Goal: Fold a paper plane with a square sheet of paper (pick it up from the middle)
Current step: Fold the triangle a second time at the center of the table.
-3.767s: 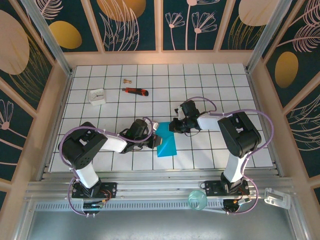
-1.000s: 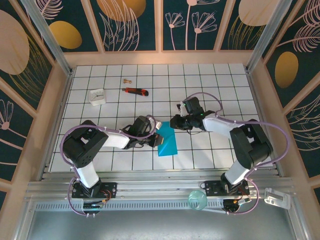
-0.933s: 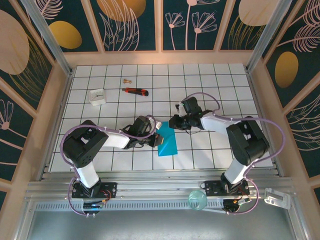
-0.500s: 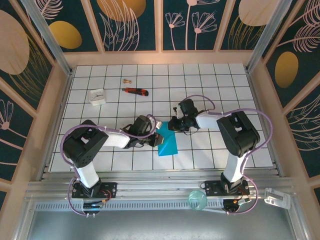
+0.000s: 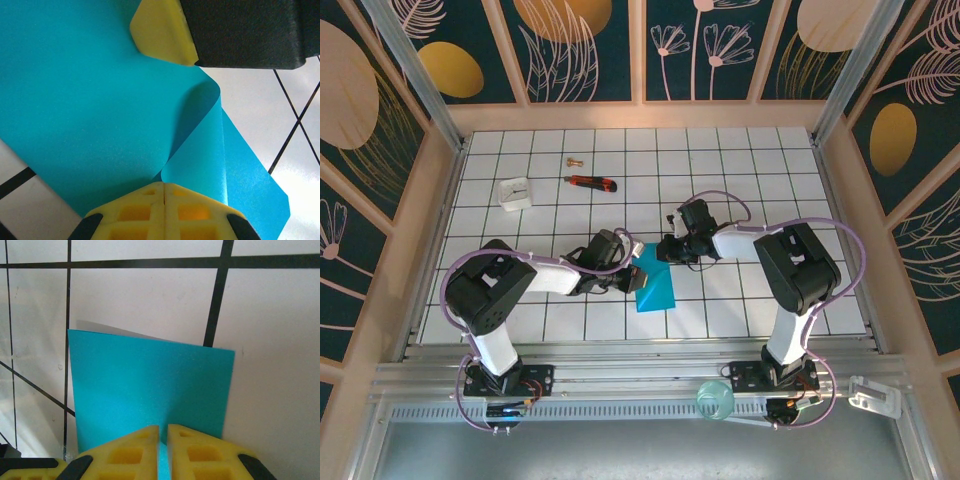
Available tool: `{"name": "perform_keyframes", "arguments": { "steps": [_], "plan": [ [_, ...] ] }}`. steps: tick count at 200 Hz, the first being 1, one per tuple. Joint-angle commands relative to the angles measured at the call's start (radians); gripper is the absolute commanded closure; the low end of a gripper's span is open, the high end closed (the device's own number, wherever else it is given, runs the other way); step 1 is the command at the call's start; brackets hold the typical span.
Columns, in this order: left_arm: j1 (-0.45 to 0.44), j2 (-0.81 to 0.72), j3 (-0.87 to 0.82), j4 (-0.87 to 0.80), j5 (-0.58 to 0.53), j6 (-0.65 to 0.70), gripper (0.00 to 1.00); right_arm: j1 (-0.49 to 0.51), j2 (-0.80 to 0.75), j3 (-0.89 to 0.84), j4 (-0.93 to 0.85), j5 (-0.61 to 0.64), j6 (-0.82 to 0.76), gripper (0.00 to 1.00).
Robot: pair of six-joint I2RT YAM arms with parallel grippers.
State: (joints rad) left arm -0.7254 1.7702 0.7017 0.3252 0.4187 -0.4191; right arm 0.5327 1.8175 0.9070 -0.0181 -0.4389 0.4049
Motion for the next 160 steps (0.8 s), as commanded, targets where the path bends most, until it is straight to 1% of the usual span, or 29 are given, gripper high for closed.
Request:
{"name": "perform_keyframes", "arguments": {
  "steps": [1,77,160],
  "plan": [
    [0.005,0.02,0.025,-0.014,0.011,0.006,1.0,0.008,0.008,-0.037,-0.051,0.035,-0.018,0.87],
    [0.004,0.025,0.04,-0.013,0.019,0.006,1.0,0.008,0.009,-0.039,-0.051,0.034,-0.018,0.87],
    [0.005,0.005,0.006,-0.018,0.008,0.004,1.0,0.009,0.011,-0.04,-0.052,0.034,-0.018,0.87]
  ]
}}
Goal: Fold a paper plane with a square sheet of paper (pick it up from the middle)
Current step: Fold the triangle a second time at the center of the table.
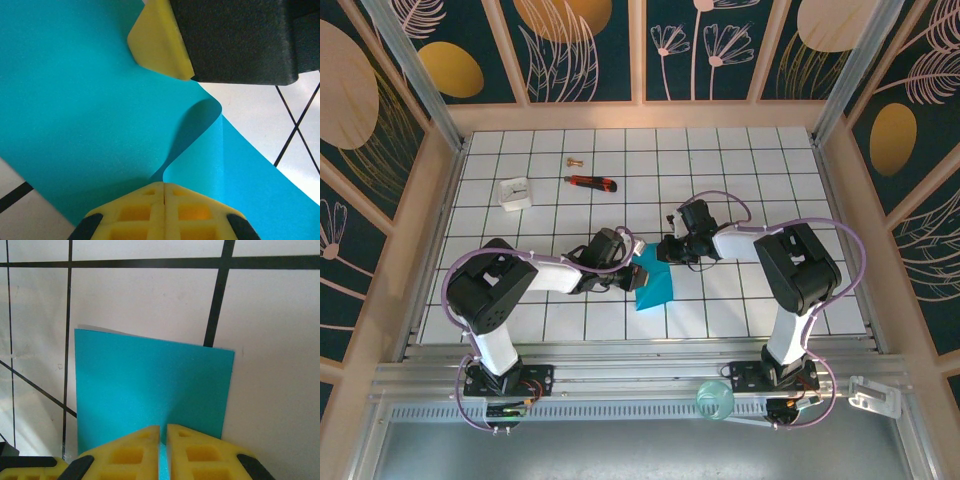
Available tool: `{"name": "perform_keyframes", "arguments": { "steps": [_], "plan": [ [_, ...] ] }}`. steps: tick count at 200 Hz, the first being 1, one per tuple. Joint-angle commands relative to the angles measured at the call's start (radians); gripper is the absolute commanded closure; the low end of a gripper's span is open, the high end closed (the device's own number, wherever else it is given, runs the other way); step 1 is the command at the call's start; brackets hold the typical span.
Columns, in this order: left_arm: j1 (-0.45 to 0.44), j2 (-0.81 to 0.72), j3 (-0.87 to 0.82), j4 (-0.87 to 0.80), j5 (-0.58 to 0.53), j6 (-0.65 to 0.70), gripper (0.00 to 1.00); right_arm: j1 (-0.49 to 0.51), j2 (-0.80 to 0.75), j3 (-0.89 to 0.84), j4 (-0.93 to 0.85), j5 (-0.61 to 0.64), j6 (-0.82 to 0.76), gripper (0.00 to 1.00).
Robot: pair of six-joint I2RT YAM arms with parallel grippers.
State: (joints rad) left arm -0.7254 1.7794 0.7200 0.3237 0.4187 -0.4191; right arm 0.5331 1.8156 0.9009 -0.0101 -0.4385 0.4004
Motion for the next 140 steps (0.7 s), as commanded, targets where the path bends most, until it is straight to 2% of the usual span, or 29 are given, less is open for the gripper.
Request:
{"name": "perform_keyframes", "arguments": {
  "steps": [1,140],
  "plan": [
    [0.004,-0.005,-0.013,-0.017,0.008,0.004,1.0,0.008,0.014,-0.034,-0.06,0.034,-0.014,0.87],
    [0.005,-0.003,-0.031,-0.022,-0.02,0.008,1.0,0.008,0.019,-0.032,-0.059,0.035,-0.012,0.87]
  ]
}}
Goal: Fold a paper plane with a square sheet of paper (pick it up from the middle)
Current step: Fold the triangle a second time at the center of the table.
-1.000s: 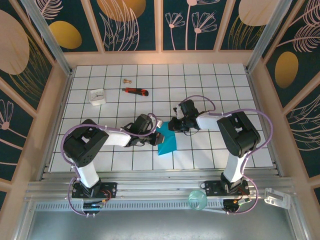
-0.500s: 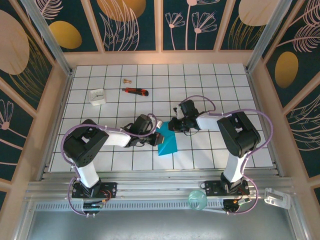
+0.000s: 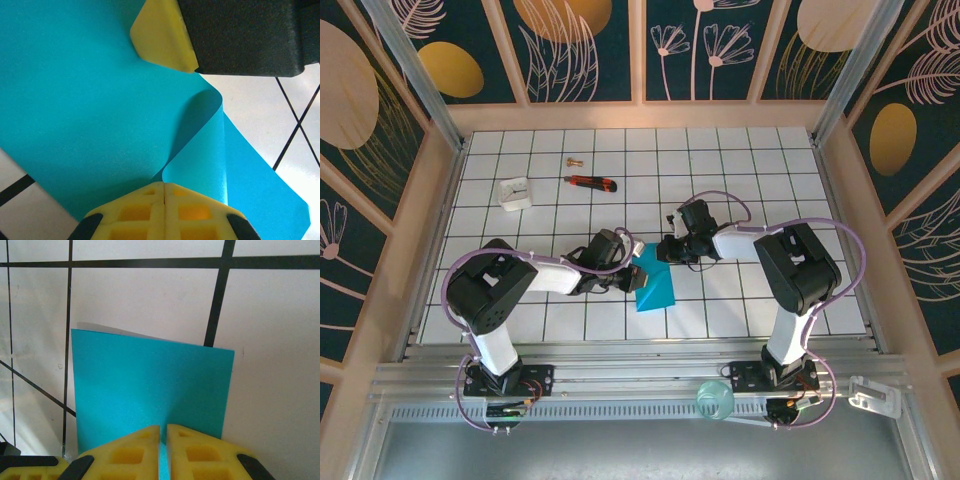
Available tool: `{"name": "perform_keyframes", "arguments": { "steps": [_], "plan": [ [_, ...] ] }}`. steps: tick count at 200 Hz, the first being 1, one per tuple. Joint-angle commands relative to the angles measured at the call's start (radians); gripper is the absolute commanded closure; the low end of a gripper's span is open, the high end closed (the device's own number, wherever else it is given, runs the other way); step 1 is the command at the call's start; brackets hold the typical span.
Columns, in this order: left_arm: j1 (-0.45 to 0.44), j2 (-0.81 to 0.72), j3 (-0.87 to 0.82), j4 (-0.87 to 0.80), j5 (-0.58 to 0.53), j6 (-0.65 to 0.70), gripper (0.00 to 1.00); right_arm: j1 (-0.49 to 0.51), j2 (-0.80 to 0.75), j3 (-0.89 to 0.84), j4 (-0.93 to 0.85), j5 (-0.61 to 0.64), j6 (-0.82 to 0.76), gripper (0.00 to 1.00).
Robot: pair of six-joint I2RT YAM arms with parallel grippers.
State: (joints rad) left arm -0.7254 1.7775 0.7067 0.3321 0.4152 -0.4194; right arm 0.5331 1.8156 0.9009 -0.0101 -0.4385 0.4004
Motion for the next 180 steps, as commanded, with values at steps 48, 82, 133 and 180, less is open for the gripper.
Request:
{"name": "perform_keyframes", "arguments": {
  "steps": [48,82,133,180],
  "plan": [
    [0.005,0.003,-0.018,-0.053,-0.035,0.021,1.0,0.008,0.022,-0.028,-0.06,0.035,-0.012,0.87],
    [0.005,-0.003,-0.024,-0.066,-0.045,0.026,1.0,0.008,0.018,-0.023,-0.064,0.037,-0.012,0.87],
    [0.006,-0.013,-0.024,-0.073,-0.041,0.028,1.0,0.008,0.016,-0.028,-0.066,0.038,-0.011,0.87],
    [0.005,-0.006,-0.024,-0.077,-0.044,0.03,1.0,0.008,0.013,-0.028,-0.065,0.039,-0.011,0.87]
  ]
}}
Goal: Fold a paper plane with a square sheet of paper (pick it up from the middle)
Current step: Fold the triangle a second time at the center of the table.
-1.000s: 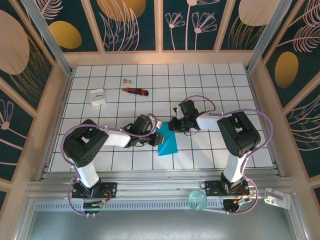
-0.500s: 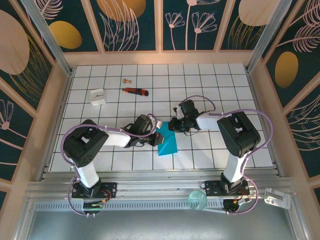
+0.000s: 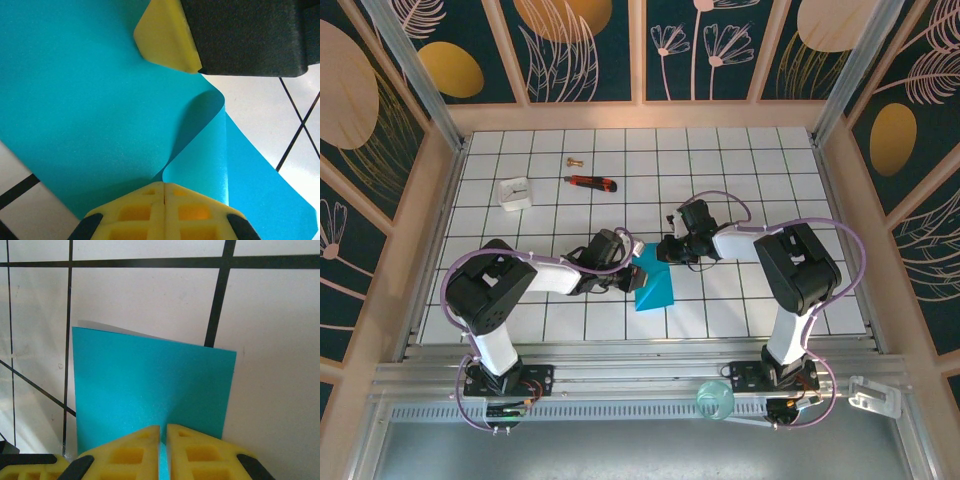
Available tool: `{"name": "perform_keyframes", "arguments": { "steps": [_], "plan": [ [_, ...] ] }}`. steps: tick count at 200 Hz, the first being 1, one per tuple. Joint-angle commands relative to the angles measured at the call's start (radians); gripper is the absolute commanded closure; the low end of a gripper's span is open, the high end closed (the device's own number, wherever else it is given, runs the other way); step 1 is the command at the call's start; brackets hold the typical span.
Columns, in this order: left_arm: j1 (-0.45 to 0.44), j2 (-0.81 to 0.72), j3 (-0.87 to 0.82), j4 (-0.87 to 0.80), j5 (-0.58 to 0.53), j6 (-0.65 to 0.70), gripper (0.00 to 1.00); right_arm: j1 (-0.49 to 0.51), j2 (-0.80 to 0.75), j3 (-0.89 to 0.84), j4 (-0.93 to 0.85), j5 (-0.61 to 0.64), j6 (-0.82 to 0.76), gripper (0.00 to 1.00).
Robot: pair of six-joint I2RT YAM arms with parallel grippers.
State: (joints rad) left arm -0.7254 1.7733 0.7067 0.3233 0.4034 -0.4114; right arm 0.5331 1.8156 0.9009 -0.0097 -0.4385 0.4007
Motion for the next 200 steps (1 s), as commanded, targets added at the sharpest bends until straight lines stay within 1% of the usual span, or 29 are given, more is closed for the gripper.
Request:
{"name": "perform_keyframes", "arguments": {
  "steps": [1,73,151,200],
  "plan": [
    [0.005,-0.002,-0.024,-0.069,-0.032,0.022,1.0,0.008,0.014,-0.028,-0.065,0.039,-0.011,0.87],
    [0.005,0.0,-0.035,-0.088,-0.055,0.026,1.0,0.008,0.007,-0.008,-0.07,0.037,-0.006,0.86],
    [0.005,-0.02,-0.03,-0.081,-0.048,0.019,1.0,0.008,0.01,-0.02,-0.071,0.038,-0.007,0.86],
    [0.005,-0.003,-0.029,-0.089,-0.054,0.021,1.0,0.008,0.011,-0.013,-0.072,0.038,-0.008,0.86]
  ]
}}
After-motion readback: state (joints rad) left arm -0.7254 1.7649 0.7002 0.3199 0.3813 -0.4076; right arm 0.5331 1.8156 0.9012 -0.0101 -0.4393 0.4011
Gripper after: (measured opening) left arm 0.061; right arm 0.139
